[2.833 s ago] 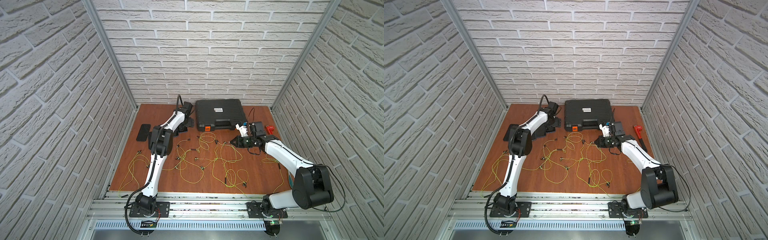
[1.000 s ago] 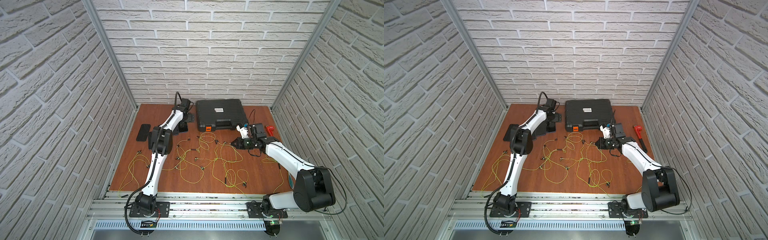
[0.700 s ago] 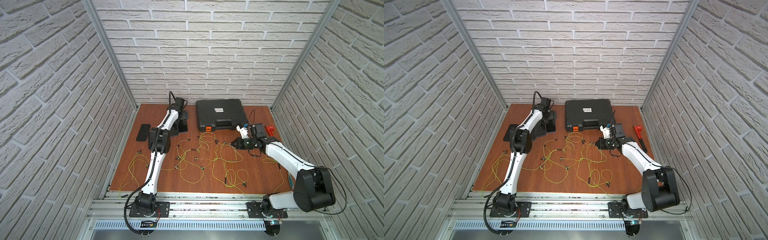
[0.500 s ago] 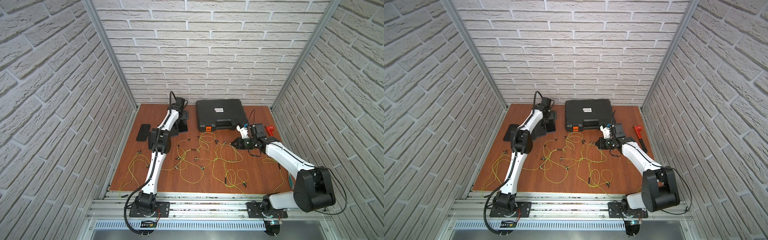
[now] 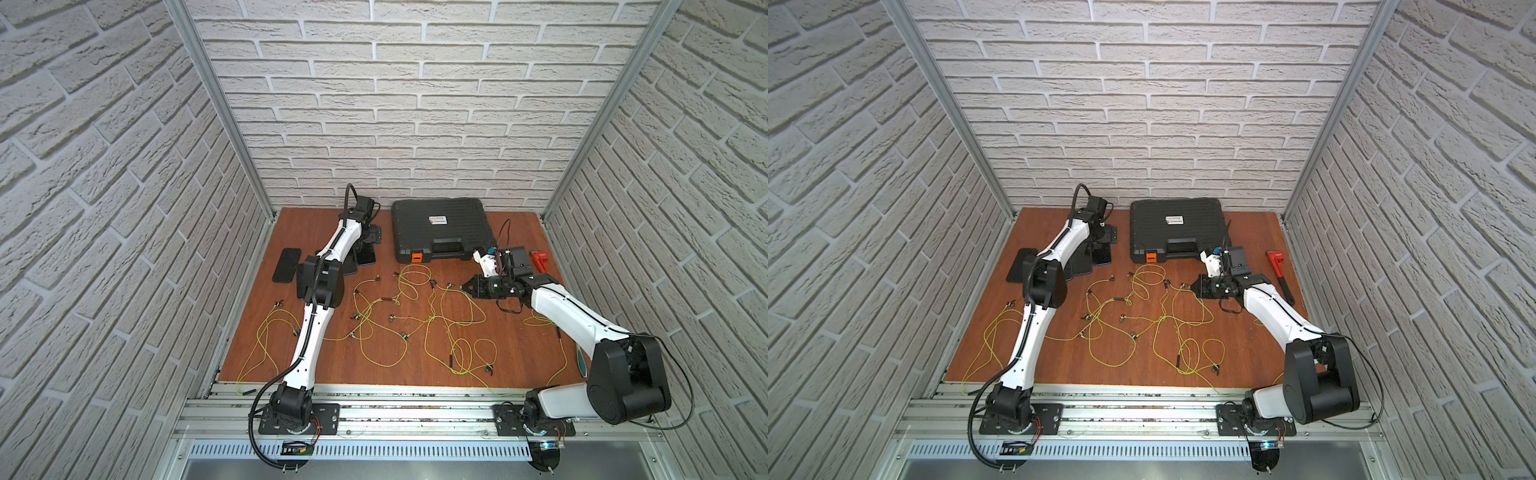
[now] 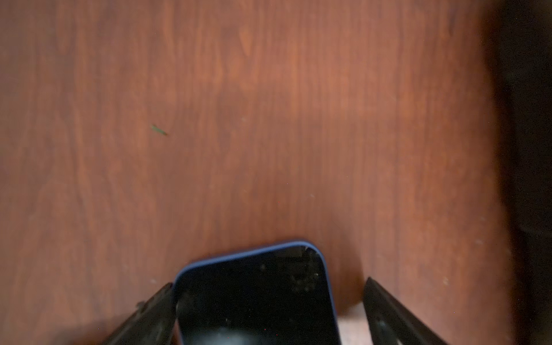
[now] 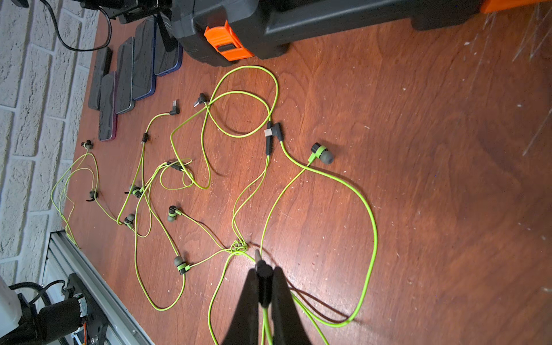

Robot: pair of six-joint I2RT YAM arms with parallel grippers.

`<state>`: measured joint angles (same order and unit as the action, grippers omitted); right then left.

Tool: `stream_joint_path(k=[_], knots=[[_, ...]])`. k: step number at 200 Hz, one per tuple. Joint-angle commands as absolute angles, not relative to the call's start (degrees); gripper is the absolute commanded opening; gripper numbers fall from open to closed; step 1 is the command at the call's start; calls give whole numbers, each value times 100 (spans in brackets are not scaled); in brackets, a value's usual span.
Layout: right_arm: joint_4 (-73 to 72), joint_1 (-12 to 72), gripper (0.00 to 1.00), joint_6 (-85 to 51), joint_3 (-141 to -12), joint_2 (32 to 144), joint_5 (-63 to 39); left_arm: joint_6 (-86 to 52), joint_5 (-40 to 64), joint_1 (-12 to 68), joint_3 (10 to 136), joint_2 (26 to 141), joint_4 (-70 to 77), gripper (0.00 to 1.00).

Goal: Plug wired earphones into phones
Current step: Pick up the phone at the center of the board.

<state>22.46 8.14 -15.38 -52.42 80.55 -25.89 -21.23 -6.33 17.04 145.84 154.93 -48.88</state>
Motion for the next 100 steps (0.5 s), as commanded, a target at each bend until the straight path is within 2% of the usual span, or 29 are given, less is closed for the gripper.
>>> stream_joint_path(k=[1, 61, 100], knots=[[2065, 826, 6, -1468, -5139, 7901, -2567, -2203, -294, 1915, 14193, 15626, -6072, 95], [2045, 826, 6, -1363, -5055, 7927, -2532, -2484, -169, 1994, 12554, 14743, -6060, 96], [1986, 824, 6, -1339, -5002, 7947, -2572, -2223, -230, 1991, 13030, 15084, -6537, 93]])
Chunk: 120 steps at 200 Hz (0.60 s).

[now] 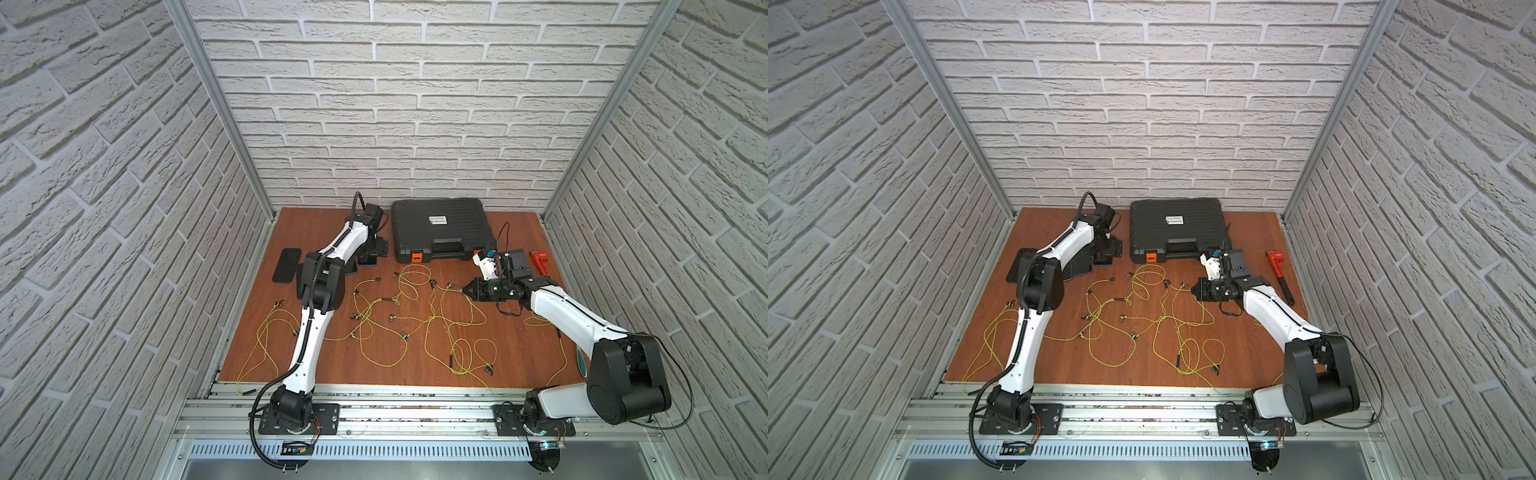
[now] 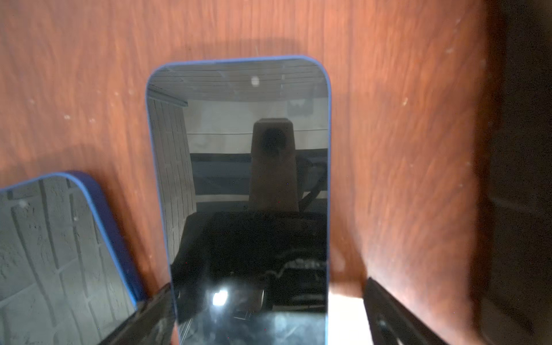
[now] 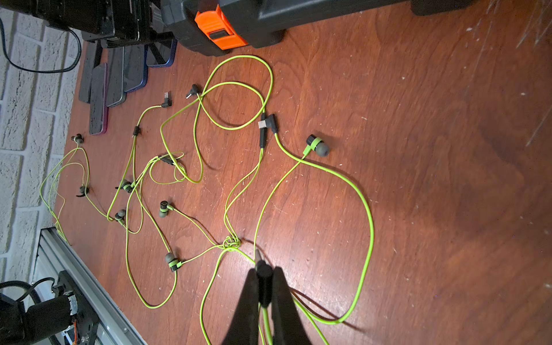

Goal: Plug wired earphones into phones
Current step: Pick up the phone at the center of the board.

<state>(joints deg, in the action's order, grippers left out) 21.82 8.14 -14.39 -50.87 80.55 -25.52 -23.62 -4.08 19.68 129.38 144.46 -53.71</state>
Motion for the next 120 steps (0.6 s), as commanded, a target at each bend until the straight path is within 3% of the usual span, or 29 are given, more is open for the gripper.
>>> stream_joint_path(k=[1, 39, 72, 106, 120], knots=[[1982, 825, 6, -1342, -4997, 7942, -2569, -2214, -236, 1993, 13071, 15100, -6537, 93], [1980, 818, 6, -1345, -4889, 7836, -2499, -2006, -398, 1973, 14270, 15763, -7424, 83], [1986, 818, 6, -1345, -4867, 7796, -2471, -1866, -423, 2039, 13933, 15466, -7507, 76], [2004, 817, 6, -1325, -4922, 7832, -2472, -1617, -396, 2127, 13567, 15098, -7565, 76], [2017, 819, 6, -1335, -4949, 7849, -2474, -1526, -376, 2070, 13767, 15177, -7671, 81]])
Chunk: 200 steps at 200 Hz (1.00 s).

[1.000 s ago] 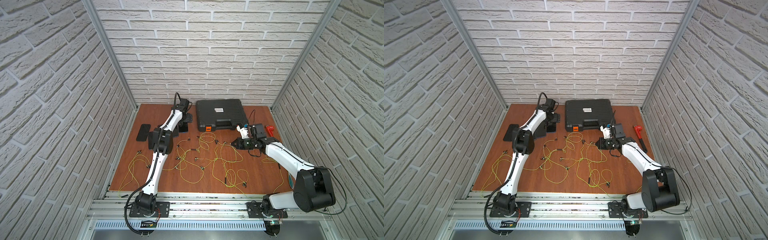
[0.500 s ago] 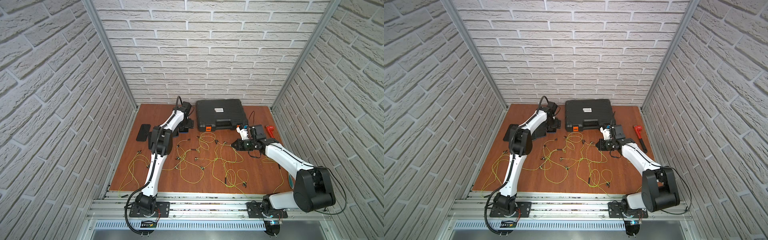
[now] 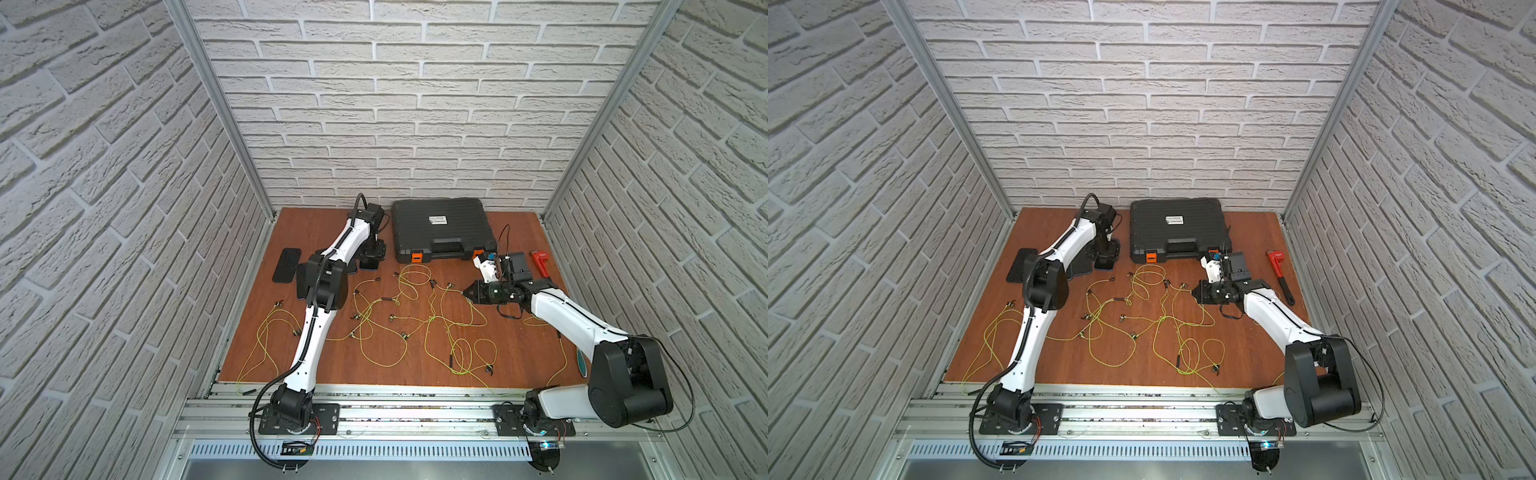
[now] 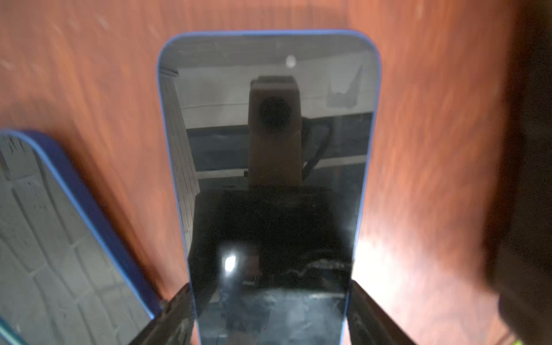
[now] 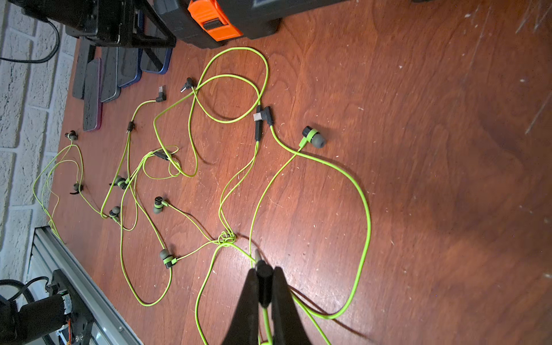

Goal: Plug wired earphones into phones
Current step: Pick up the phone at the center of the board.

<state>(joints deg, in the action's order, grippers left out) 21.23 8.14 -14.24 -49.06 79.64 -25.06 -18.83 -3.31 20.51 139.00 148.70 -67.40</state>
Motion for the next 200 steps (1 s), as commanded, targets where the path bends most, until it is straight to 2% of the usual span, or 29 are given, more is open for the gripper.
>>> stream_joint_path(k=[1, 20, 37, 99, 156, 200], knots=[[2015, 818, 6, -1336, -4948, 7853, -2481, -1523, -368, 2063, 13792, 15187, -7681, 81], [1978, 817, 6, -1362, -4944, 7857, -2501, -1429, -253, 1926, 14320, 15503, -7892, 89], [1951, 824, 6, -1379, -4913, 7841, -2506, -1292, -132, 1815, 14773, 15817, -8077, 90], [1976, 817, 6, -1362, -4922, 7869, -2479, -954, -176, 1775, 14968, 16121, -8082, 85], [1960, 818, 6, -1408, -4949, 7884, -2487, -872, -367, 1969, 15054, 16310, -8096, 76], [2019, 826, 6, -1376, -4966, 7904, -2492, -1178, -286, 1981, 14971, 15988, -7989, 72]])
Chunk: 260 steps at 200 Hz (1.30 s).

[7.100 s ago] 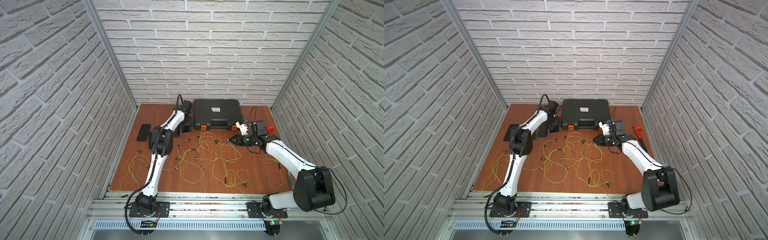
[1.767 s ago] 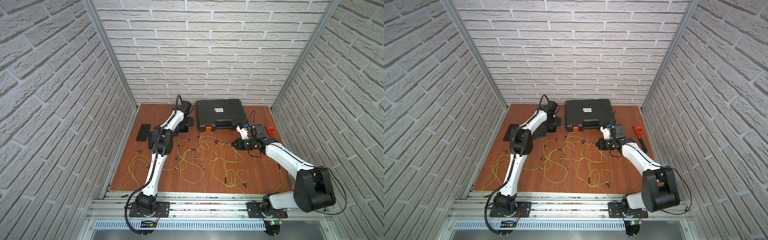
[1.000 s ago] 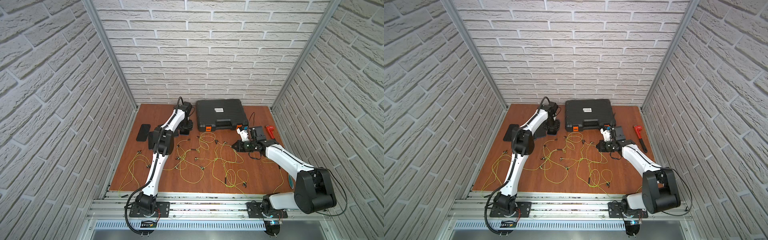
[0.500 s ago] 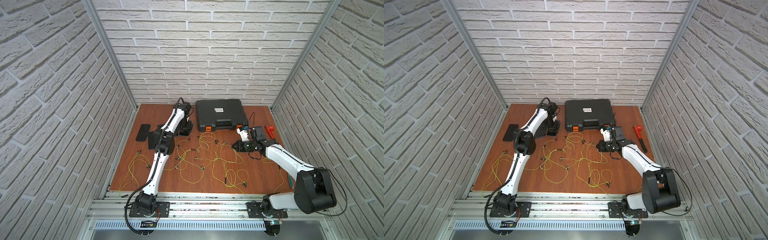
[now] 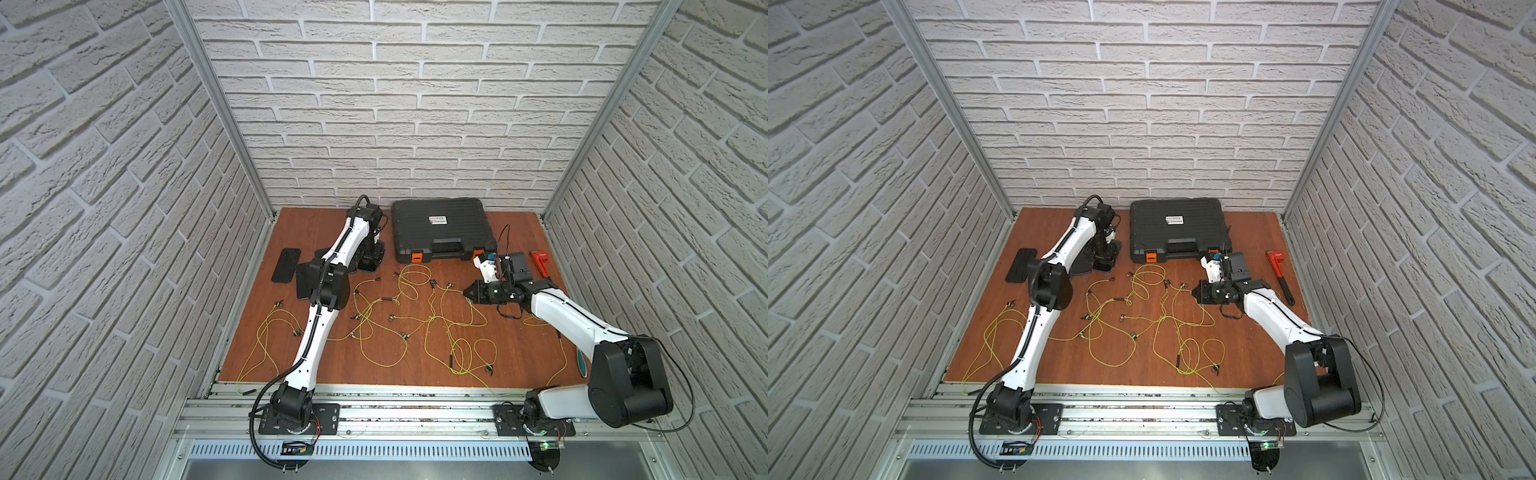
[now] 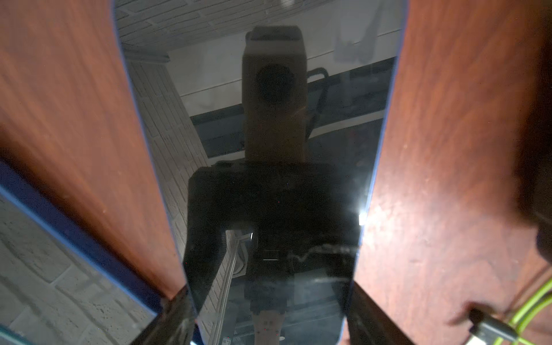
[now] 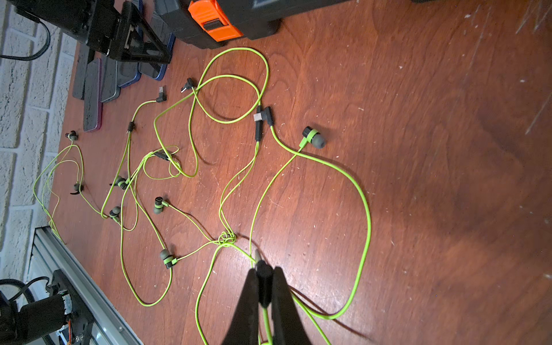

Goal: Plug wired earphones into phones
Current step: Pick up the phone at the center of the board.

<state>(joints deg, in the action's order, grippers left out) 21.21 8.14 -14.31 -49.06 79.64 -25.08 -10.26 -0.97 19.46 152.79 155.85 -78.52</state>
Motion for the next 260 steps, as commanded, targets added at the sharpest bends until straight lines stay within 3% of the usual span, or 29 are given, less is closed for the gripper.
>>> stream_joint_path(k=[1, 65, 116, 158, 216, 260], knots=[[2025, 826, 6, -1373, -4970, 7902, -2494, -1191, -275, 1984, 14952, 15966, -7971, 72], [2435, 826, 6, -906, -5255, 8078, -2398, -2221, 69, 2106, 12081, 13552, -5694, 64], [2352, 831, 6, -913, -5273, 8269, -2432, -2894, 267, 2223, 10406, 12339, -4360, 65], [2149, 971, 6, -994, -5265, 8279, -2683, -3829, 348, 2283, 9318, 11260, -3368, 59], [350, 1916, 6, -1483, -5079, 8480, -3325, -6312, 689, 2572, 7946, 9850, -1757, 44], [-1548, 2654, 6, -1936, -4648, 8264, -2552, -8423, 656, 2770, 7196, 9186, -899, 15]])
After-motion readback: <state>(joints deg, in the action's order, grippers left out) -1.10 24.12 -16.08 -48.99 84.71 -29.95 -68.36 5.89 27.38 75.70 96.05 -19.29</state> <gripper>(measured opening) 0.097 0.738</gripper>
